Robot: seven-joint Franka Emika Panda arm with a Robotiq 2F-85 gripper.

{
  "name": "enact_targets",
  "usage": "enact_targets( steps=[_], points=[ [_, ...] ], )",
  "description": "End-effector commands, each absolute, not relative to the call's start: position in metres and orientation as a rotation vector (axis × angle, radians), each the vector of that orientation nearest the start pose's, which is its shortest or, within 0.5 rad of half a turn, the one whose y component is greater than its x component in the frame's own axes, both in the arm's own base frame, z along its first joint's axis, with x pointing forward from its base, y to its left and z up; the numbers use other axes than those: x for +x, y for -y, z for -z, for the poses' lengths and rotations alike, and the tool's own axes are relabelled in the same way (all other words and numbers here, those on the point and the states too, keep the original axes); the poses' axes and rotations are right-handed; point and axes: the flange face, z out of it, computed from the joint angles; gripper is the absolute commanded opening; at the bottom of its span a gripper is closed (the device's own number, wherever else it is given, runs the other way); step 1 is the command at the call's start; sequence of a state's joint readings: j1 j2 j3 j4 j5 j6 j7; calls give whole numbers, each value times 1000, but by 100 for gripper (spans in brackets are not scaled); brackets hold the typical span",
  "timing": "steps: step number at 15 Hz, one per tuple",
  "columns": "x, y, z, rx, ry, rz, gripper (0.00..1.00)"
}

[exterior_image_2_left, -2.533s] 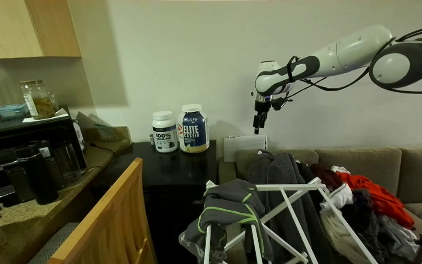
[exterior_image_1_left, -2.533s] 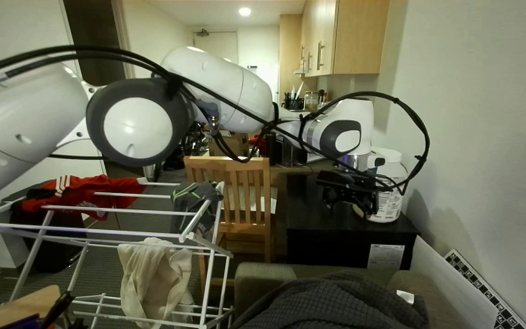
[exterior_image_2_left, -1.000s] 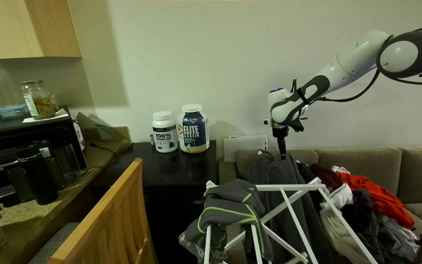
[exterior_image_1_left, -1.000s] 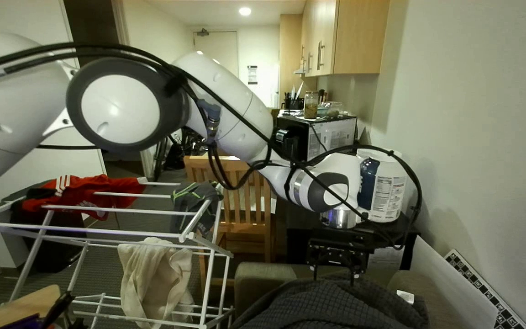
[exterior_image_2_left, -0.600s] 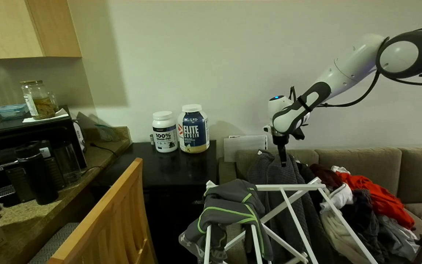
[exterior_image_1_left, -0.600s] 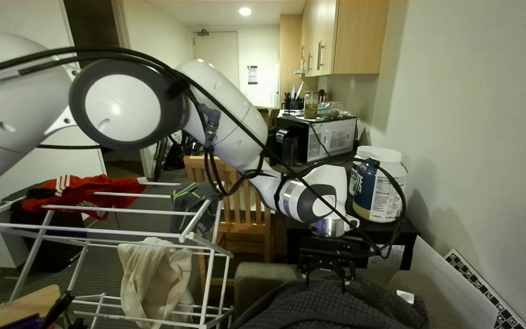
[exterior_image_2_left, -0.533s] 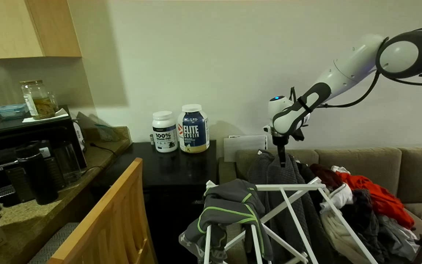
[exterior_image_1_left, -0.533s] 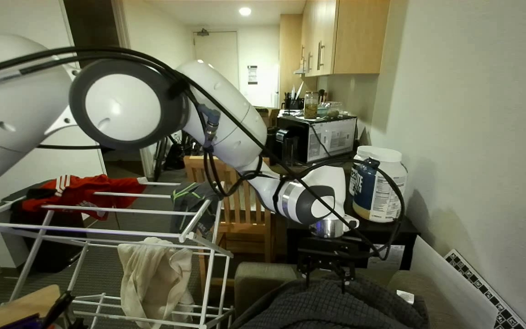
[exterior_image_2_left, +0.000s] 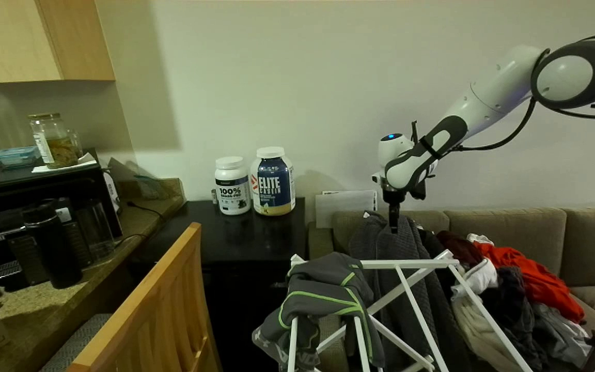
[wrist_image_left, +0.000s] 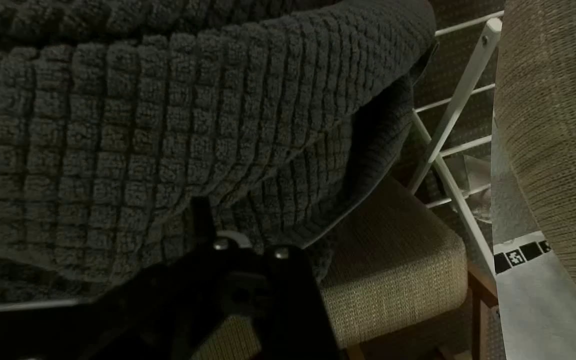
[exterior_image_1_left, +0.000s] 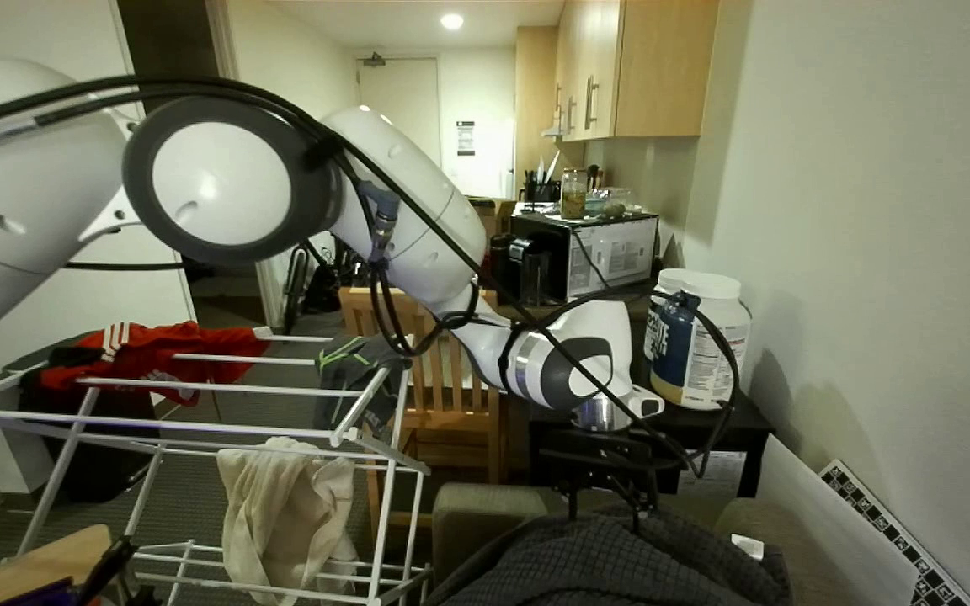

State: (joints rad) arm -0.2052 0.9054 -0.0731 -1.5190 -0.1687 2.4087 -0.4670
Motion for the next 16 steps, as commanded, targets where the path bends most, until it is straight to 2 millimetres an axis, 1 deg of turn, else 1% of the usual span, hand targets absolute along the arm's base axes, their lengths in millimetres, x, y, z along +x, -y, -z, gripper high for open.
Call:
enact_targets(
  steps=[1,10,12,14,16],
  points=[
    [677,187,-123,-3244,561,-125,100],
    [676,187,-123,-3243,560,-127,100],
    [671,187,-112,-3293,420,-161,100],
    [658,186,-93,-3325,282,-218,100],
    [646,184,-74,-3346,102,-284,100]
  ],
)
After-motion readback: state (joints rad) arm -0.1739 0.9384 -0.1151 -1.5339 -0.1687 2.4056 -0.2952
